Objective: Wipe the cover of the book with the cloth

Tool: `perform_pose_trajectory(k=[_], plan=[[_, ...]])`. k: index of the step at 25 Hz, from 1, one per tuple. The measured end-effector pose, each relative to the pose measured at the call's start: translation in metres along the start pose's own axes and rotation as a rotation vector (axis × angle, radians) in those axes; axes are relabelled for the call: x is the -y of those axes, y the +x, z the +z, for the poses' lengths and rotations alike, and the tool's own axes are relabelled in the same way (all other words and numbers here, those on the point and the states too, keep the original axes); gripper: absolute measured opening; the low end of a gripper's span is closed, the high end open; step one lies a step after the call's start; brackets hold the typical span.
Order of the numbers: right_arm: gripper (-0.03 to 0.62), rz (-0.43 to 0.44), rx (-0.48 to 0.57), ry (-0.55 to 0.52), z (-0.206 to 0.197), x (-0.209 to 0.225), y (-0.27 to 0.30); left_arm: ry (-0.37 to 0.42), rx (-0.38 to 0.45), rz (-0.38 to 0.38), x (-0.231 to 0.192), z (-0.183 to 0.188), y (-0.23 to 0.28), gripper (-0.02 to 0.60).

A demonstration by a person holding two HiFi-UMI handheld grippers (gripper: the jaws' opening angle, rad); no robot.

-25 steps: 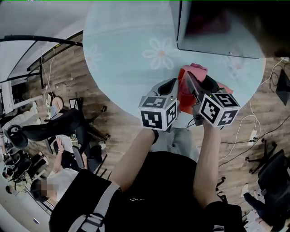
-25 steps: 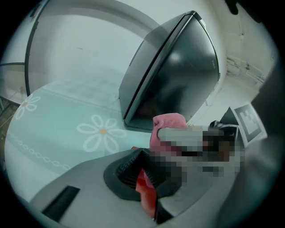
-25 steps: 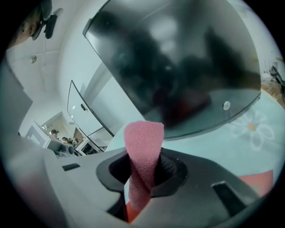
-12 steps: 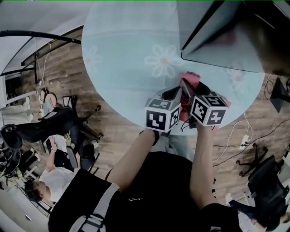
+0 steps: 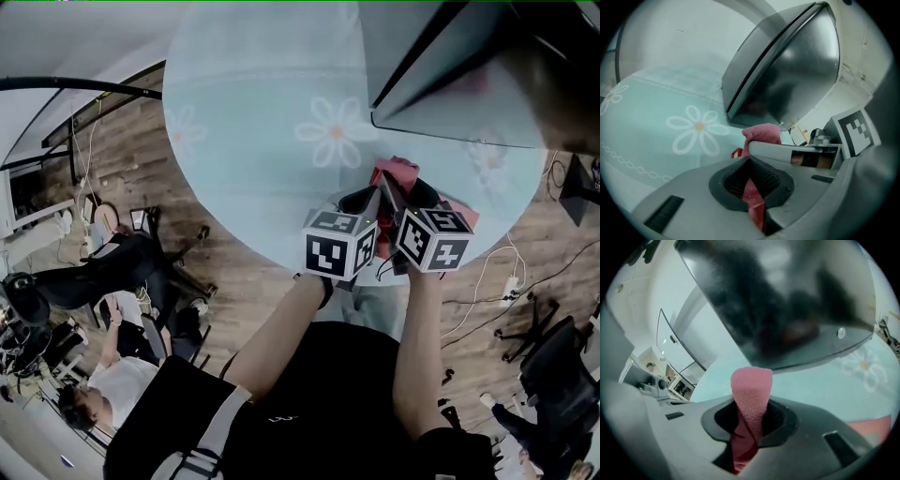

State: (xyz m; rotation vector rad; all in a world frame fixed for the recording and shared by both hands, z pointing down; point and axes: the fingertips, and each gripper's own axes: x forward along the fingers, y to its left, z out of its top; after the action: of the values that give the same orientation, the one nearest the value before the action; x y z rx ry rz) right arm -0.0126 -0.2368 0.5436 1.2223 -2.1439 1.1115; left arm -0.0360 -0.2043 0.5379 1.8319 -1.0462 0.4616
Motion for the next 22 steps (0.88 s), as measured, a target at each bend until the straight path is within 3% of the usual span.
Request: perform_pose_trajectory(k=[7,22], plan=[[0.095,-0.038,0.006,0.012,-0.005,0.017,-0.014,0.032,0.001,0.009,0.018,0.003,0.007,0.014],[0.095,-0.029,0.004,0.045,-0.014,0.059,-0.042,0.069,-0.054,0.002,0.060,-0.016,0.034,0.014]])
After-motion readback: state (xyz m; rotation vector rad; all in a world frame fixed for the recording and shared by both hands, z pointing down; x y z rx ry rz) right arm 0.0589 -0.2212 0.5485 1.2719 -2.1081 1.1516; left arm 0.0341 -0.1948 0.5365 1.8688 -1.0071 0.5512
